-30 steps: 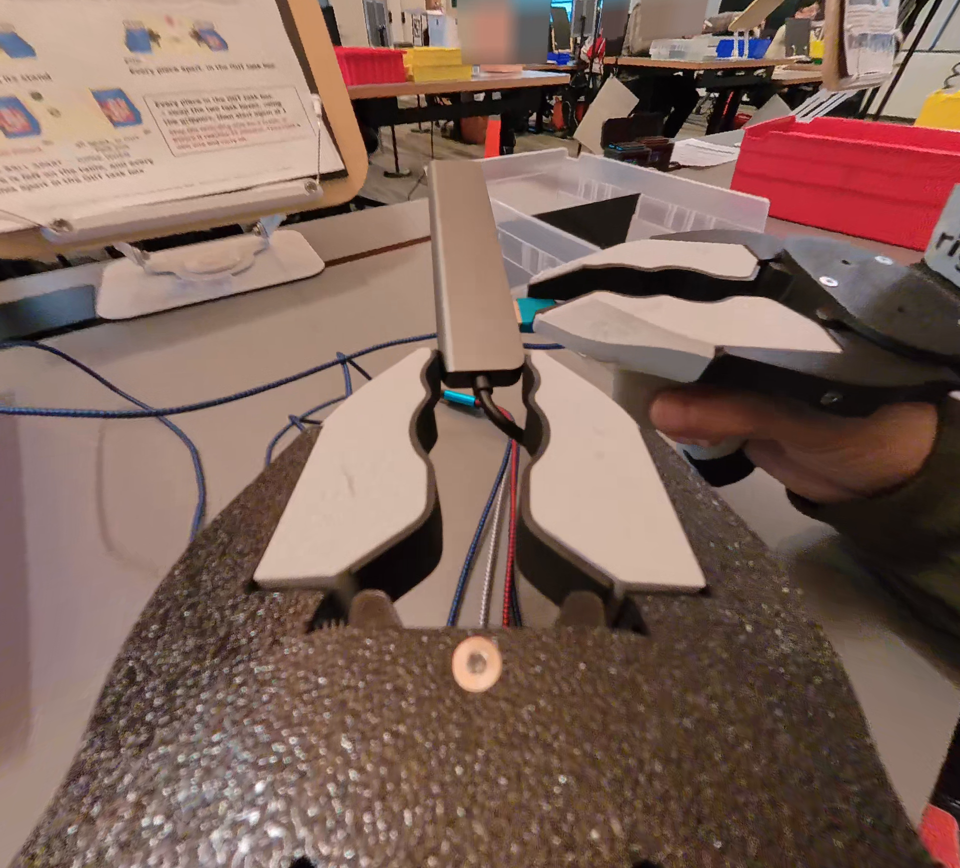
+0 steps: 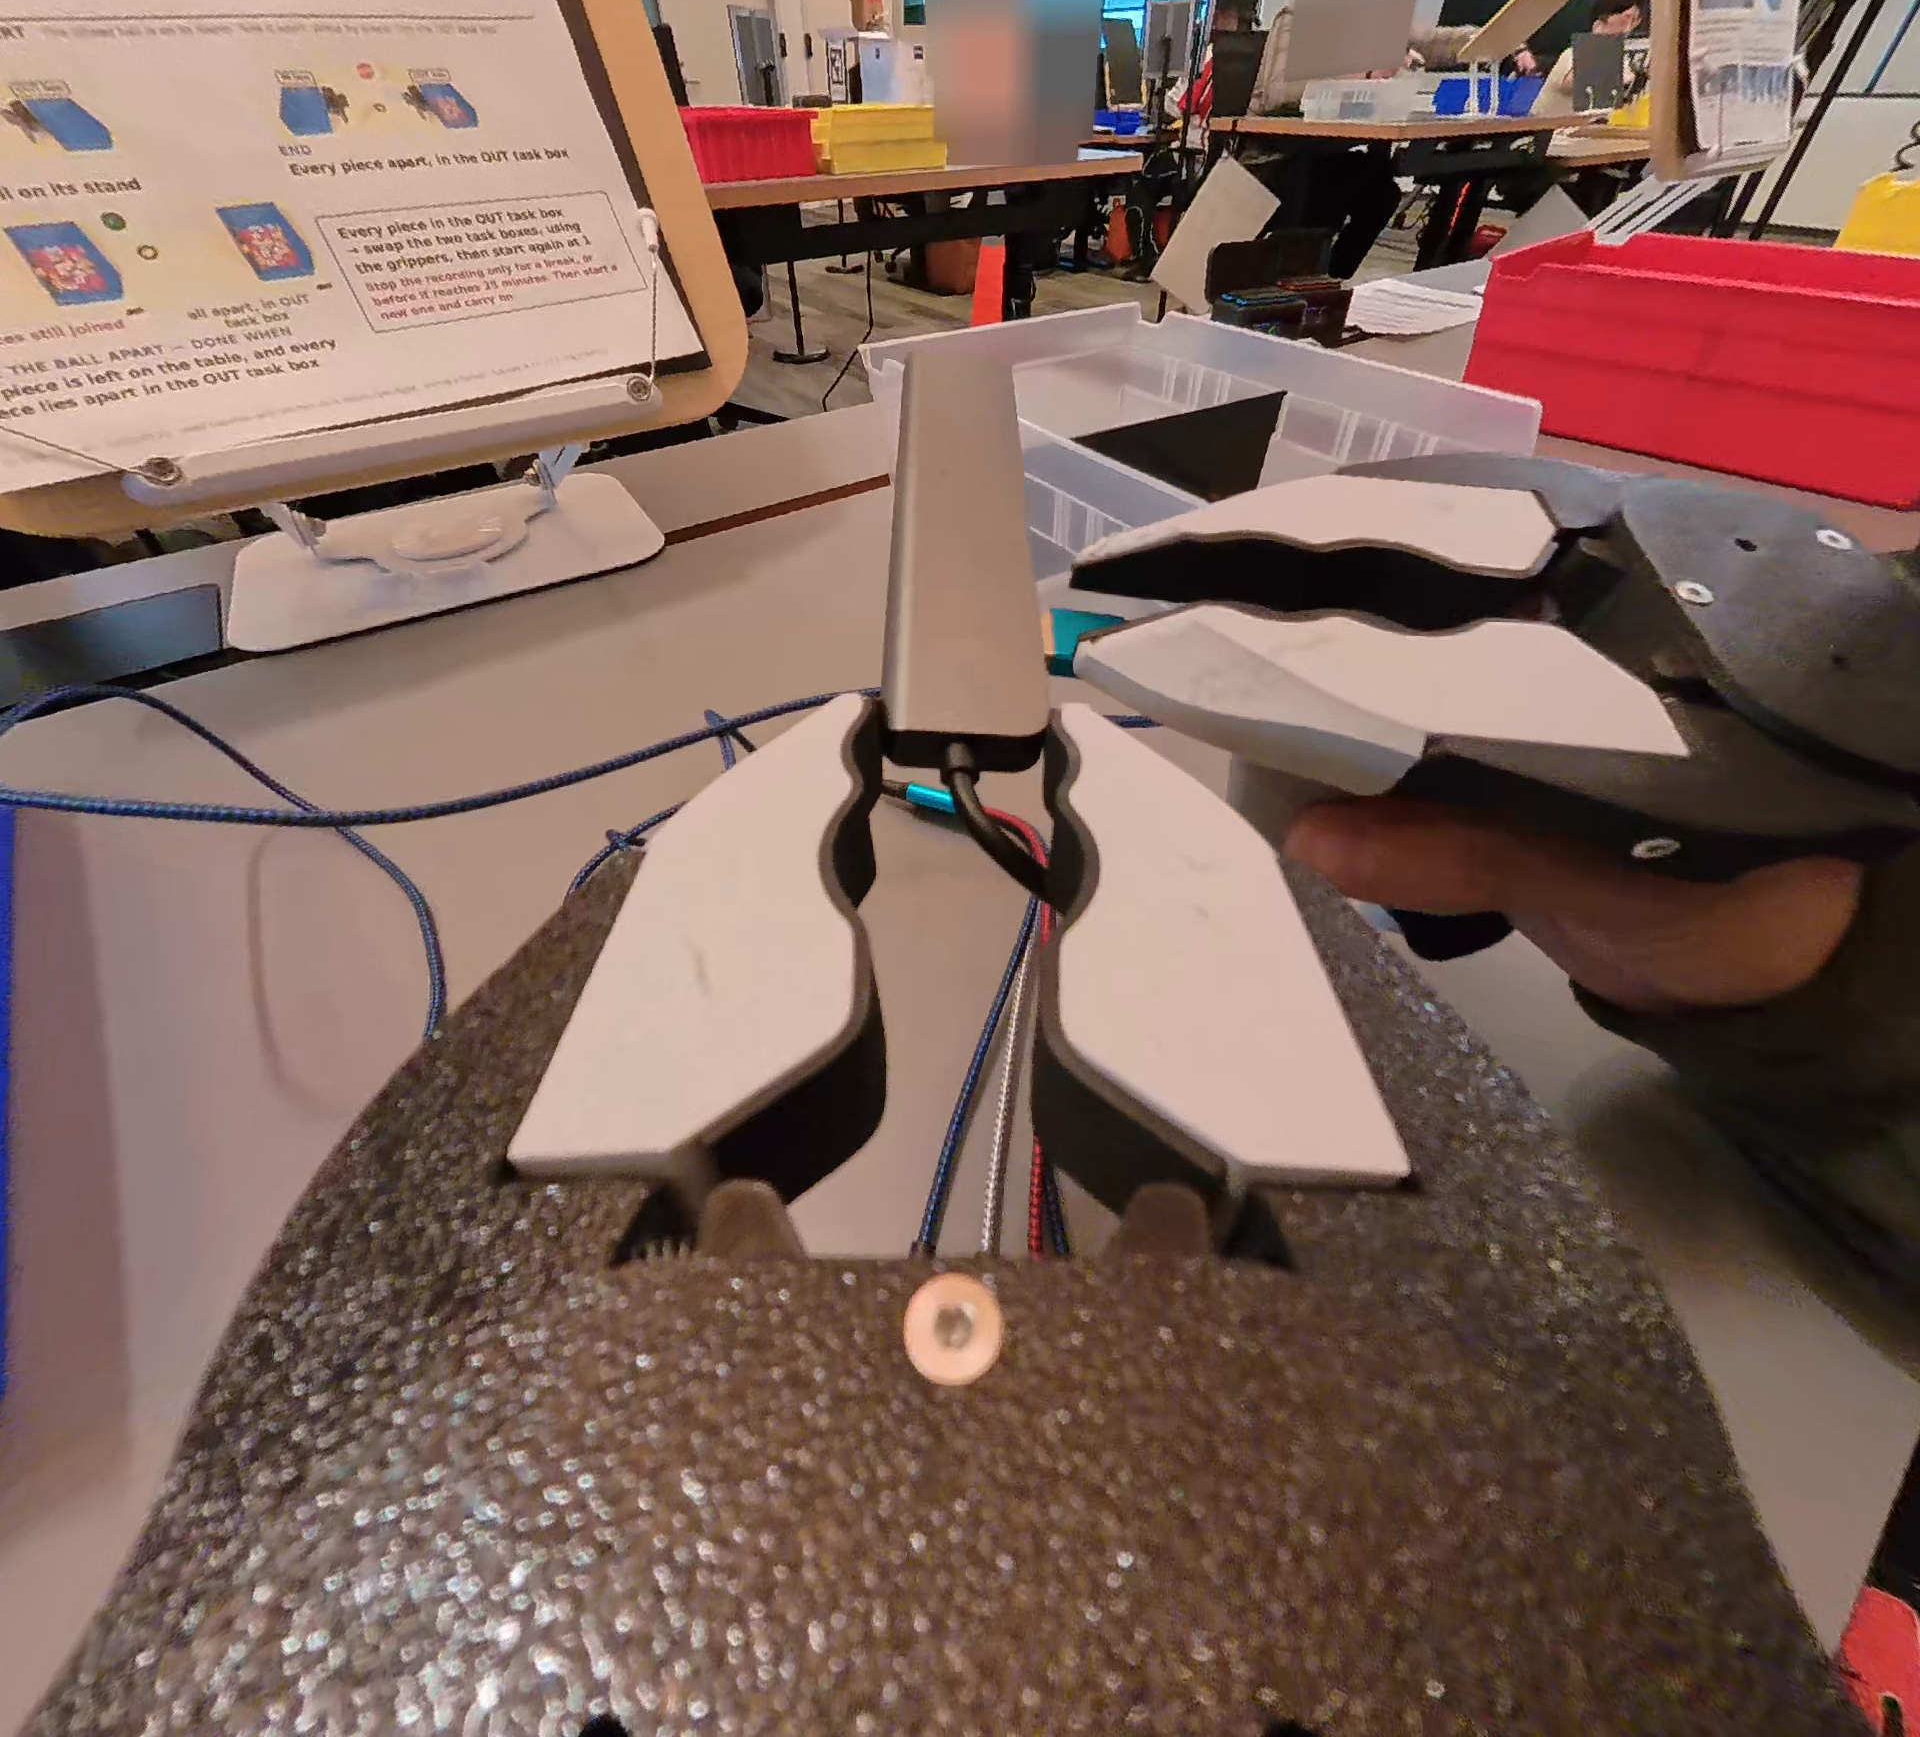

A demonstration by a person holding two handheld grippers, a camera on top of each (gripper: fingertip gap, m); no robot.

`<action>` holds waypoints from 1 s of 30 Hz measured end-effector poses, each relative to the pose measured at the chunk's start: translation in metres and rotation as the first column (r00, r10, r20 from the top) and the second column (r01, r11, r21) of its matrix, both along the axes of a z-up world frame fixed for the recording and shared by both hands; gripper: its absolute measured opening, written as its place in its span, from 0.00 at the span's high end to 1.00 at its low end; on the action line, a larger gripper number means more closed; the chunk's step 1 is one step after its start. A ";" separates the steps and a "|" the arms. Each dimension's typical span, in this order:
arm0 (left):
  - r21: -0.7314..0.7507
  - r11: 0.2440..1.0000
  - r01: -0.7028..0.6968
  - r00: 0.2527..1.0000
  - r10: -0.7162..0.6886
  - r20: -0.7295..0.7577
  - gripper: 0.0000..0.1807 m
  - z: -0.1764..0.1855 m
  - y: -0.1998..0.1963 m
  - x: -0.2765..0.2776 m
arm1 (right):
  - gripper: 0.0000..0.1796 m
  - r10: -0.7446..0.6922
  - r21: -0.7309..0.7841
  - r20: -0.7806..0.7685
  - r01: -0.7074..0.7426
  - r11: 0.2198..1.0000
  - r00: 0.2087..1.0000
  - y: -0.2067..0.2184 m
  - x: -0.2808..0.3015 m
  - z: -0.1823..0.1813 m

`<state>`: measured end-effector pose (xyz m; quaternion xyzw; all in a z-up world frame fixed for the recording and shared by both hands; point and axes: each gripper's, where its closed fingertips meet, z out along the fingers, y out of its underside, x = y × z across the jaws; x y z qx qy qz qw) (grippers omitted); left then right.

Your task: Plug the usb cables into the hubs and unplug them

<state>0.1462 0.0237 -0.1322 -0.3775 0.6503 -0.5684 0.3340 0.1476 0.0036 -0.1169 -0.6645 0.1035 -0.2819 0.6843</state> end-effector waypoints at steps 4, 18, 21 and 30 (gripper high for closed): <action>-0.011 1.000 -0.003 1.000 0.003 0.007 0.84 0.001 -0.001 -0.001 | 0.86 0.019 -0.022 -0.027 -0.020 1.000 0.999 0.000 -0.002 -0.002; 0.029 0.999 -0.023 1.000 0.023 0.009 0.84 -0.002 0.003 0.002 | 0.92 -0.071 -0.027 -0.094 0.069 0.997 0.993 0.004 -0.001 -0.010; 0.066 0.962 -0.267 0.960 0.259 0.106 0.84 0.013 0.072 0.022 | 0.92 -0.096 -0.077 -0.057 0.092 0.993 0.994 0.001 -0.009 -0.014; -0.148 0.980 -0.136 0.980 0.155 0.125 0.84 0.084 0.092 -0.010 | 0.92 -0.148 -0.193 -0.014 0.143 0.971 0.989 -0.030 0.024 0.001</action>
